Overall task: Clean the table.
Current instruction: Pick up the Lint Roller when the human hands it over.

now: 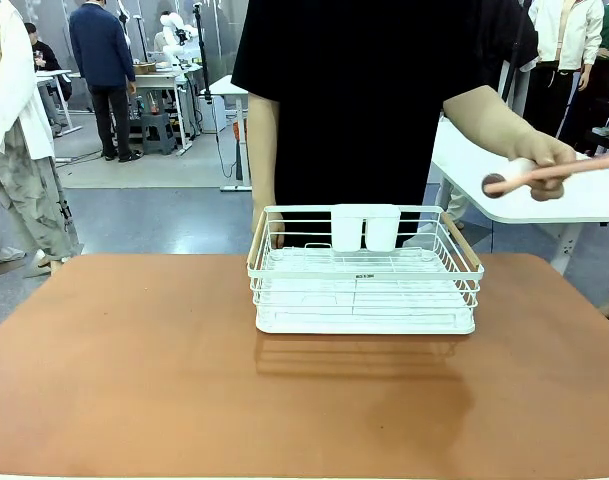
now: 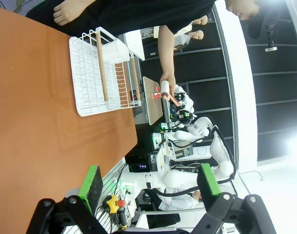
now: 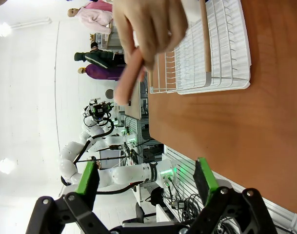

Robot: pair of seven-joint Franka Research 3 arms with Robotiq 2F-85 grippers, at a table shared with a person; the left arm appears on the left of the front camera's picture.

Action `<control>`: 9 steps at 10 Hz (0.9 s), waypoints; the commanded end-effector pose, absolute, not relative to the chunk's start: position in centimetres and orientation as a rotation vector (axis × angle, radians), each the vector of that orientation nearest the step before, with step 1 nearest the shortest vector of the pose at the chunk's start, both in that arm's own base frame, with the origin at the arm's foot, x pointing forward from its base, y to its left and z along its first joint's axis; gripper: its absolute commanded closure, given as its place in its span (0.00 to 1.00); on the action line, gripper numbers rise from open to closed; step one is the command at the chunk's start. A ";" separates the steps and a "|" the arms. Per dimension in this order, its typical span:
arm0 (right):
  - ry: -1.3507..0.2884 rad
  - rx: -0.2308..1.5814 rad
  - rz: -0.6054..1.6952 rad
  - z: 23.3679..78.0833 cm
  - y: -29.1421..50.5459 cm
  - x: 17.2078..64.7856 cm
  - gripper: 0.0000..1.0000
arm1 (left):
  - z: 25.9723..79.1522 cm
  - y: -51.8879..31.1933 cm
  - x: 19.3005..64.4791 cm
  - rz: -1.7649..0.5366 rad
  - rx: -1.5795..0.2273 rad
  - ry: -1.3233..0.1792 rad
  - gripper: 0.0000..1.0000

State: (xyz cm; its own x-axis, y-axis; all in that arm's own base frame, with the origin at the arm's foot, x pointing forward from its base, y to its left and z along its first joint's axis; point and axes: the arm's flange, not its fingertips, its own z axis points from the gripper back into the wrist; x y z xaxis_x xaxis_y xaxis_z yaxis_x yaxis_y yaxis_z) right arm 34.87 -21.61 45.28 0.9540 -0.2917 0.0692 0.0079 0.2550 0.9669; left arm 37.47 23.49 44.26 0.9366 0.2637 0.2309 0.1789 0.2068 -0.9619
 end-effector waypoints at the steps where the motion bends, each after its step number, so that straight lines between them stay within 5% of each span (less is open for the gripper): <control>1: -0.254 1.301 -0.206 45.3 -21.6 34.9 0.00 | 44.3 23.7 37.3 0.062 -1.369 -0.386 0.00; 9: -0.185 1.121 -0.717 52.5 -12.5 32.8 0.00 | 44.3 23.7 37.3 0.062 -1.369 -0.386 0.00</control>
State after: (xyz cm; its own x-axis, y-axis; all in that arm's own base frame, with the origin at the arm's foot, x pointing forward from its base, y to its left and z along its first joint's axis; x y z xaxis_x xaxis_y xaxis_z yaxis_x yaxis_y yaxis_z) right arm 32.93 -14.97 52.32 0.8221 -0.5443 -0.1670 0.3598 0.2694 0.8933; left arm 37.45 23.51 44.26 0.9364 0.2644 0.2308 0.1786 0.2070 -0.9619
